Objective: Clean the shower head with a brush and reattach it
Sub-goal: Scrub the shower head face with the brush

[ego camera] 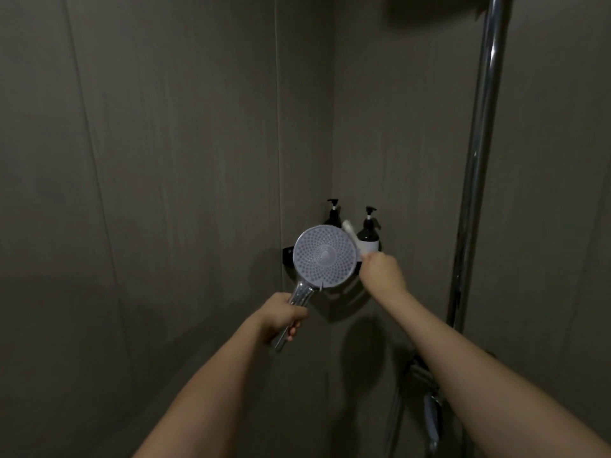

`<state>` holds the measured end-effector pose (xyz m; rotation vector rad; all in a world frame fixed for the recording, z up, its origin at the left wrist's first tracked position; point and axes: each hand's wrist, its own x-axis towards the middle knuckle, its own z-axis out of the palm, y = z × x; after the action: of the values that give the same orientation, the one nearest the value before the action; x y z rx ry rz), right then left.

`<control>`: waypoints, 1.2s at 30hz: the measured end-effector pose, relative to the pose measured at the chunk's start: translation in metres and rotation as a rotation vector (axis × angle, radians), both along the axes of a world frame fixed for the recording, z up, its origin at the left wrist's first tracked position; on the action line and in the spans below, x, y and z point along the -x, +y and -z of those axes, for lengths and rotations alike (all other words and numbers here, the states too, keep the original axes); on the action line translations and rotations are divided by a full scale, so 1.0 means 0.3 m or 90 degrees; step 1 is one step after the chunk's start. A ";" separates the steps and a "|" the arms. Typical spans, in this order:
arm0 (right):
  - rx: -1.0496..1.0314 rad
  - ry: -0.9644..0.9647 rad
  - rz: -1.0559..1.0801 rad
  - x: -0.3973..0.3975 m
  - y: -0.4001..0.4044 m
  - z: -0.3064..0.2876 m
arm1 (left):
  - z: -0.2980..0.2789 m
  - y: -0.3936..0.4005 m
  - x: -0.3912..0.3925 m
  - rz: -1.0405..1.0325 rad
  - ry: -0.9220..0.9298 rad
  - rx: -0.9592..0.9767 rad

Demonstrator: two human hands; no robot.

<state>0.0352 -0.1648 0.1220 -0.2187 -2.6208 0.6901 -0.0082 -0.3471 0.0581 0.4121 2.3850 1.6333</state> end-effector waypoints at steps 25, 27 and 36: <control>0.141 0.142 0.031 0.008 -0.036 -0.069 | -0.025 0.026 0.006 0.010 0.026 0.008; -0.032 -0.088 -0.054 0.011 -0.055 -0.044 | -0.026 0.027 0.008 0.009 0.026 0.011; 0.243 0.216 0.044 0.021 -0.031 -0.110 | -0.043 0.009 0.005 0.000 0.031 0.024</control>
<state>0.0290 -0.1741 0.1551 -0.2749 -2.1360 1.0952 -0.0096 -0.3445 0.0710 0.4501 2.4472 1.5930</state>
